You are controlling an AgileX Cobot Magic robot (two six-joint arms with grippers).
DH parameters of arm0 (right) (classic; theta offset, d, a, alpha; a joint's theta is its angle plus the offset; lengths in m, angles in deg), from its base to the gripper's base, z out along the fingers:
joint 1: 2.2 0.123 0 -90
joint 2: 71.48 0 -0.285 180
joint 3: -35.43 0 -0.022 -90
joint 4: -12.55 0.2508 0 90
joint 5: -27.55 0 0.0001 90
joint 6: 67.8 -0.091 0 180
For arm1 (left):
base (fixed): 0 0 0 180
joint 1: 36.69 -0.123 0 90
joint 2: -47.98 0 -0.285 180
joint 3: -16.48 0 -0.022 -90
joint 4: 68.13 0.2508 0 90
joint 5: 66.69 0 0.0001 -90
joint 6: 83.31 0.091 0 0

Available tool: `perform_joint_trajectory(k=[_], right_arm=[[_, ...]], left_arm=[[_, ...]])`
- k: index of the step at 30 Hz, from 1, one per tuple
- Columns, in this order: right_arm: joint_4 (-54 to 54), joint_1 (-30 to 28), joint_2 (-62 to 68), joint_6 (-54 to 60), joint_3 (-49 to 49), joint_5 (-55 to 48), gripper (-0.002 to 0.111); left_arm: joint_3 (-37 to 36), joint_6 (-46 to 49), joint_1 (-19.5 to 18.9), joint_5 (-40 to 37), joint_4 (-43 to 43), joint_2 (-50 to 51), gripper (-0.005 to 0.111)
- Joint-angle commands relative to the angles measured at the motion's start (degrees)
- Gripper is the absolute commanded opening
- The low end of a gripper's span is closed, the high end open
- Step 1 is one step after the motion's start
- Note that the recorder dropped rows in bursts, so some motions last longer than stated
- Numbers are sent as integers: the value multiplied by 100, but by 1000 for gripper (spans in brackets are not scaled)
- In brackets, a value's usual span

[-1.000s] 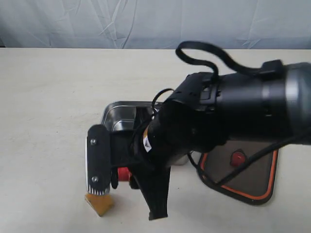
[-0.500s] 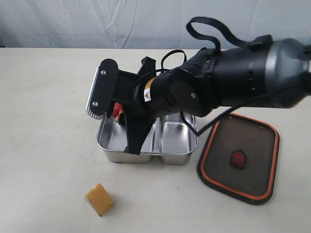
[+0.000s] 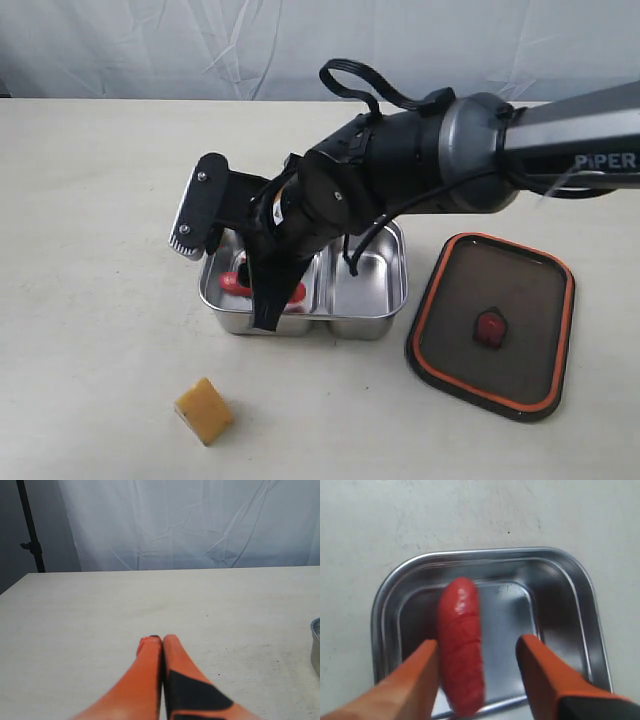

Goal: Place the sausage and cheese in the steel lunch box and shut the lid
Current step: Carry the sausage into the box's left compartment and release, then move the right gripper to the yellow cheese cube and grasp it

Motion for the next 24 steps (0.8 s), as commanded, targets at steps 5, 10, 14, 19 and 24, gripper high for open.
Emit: perform_joint_trajectory(k=[5, 10, 14, 19, 24], right_arm=[[-5, -30, -103, -670, 431, -643, 54], [572, 192, -416, -827, 534, -1505, 54], [1164, 443, -518, -1223, 523, -1768, 54], [1403, 749, -496, -2109, 523, -1781, 54], [1366, 906, -398, -2595, 523, -1768, 54]], left_arm=[[-26, -1, -27, 14, -38, -24, 0], [-26, -1, -27, 14, -38, -24, 0], [-26, -1, -27, 14, -38, -24, 0], [-26, -1, -27, 14, -38, -24, 0], [-26, -1, -27, 14, -38, -24, 0]])
